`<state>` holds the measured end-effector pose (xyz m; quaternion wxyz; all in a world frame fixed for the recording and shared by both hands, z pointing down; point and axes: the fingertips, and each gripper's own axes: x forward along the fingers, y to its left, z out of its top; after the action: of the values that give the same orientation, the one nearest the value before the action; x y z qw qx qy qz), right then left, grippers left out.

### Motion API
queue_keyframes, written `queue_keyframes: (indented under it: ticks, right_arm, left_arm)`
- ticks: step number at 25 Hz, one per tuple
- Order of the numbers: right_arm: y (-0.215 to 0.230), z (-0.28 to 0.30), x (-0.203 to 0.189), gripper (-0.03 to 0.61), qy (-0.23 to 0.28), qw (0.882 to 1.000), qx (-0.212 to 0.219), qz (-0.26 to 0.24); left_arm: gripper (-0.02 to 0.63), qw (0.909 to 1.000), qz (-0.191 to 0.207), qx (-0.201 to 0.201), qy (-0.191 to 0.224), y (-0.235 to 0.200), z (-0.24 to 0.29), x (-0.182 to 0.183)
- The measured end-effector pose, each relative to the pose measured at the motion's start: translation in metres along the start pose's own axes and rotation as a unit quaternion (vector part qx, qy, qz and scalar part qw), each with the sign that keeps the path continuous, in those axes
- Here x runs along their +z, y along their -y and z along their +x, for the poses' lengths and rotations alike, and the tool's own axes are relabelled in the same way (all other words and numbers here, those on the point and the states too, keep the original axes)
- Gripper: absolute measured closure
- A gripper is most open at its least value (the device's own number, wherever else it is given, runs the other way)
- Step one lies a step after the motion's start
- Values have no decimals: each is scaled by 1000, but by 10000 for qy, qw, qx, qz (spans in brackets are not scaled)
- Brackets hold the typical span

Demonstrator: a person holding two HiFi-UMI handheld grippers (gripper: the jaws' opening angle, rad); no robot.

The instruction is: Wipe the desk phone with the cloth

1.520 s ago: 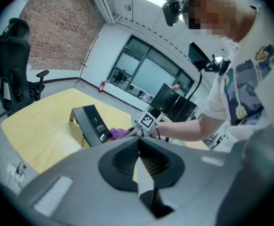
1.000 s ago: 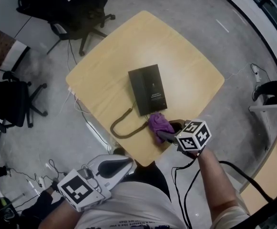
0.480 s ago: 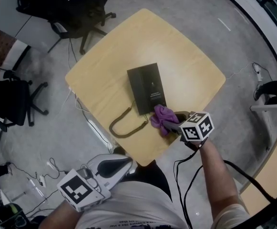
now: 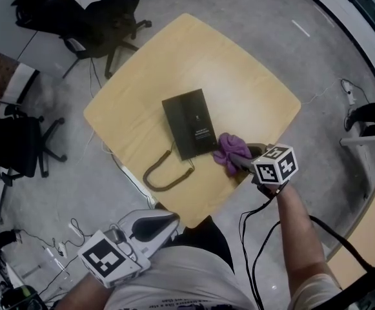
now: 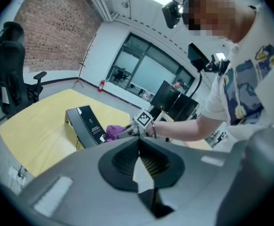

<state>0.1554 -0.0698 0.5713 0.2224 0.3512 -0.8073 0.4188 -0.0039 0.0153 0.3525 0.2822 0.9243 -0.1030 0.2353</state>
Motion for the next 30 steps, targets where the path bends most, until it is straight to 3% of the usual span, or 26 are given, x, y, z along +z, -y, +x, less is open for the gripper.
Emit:
queue_keyframes:
  ticks: [5,12,19,30]
  right_arm:
    - [13,-13,5,457,88,9998,-187,-81]
    - [-12,-42,5,457,472,9971,-473,-361]
    - [-69,-68,1,457,810,9891,-883,-857]
    - [-214,-131,-51,457,1599,9705,-1223,-1328]
  left_arm:
    - [609,10000,26,-10,22,1,6,3]
    - [609,9999,7,38,131,5,2,-7]
    - [609,9988,275,151,378,9,-23,-31]
    - [609,9912,569,233,1172,76,-83,-89]
